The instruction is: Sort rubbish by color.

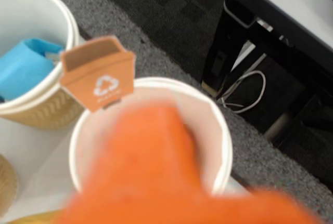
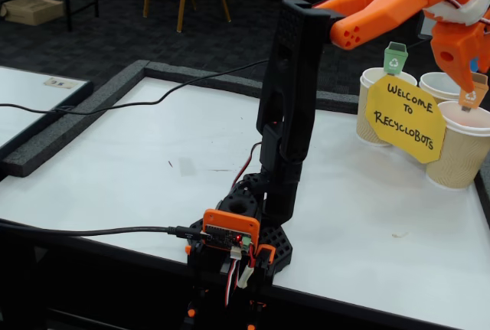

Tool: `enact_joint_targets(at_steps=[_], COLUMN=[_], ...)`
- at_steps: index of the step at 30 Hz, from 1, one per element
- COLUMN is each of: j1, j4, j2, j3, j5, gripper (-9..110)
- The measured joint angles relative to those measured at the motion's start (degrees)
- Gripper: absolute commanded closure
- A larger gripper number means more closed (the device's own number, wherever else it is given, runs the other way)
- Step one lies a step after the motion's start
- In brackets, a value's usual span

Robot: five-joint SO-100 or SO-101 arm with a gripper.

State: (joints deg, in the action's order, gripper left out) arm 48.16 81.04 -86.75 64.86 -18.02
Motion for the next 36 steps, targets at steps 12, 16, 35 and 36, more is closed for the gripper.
enact_joint_targets(at_steps=[12,16,35,36], j1=[-0.4,-2.3,-23.3,-23.9], j4=[1.5,2.5,17.7,18.2], j2=[-23.3,-35.2,-79.1,-80.2], j3=[19.0,25.4,35.9,36.0], j5=[0.0,0.0,0.0,0.0], gripper=[101,101,101,101])
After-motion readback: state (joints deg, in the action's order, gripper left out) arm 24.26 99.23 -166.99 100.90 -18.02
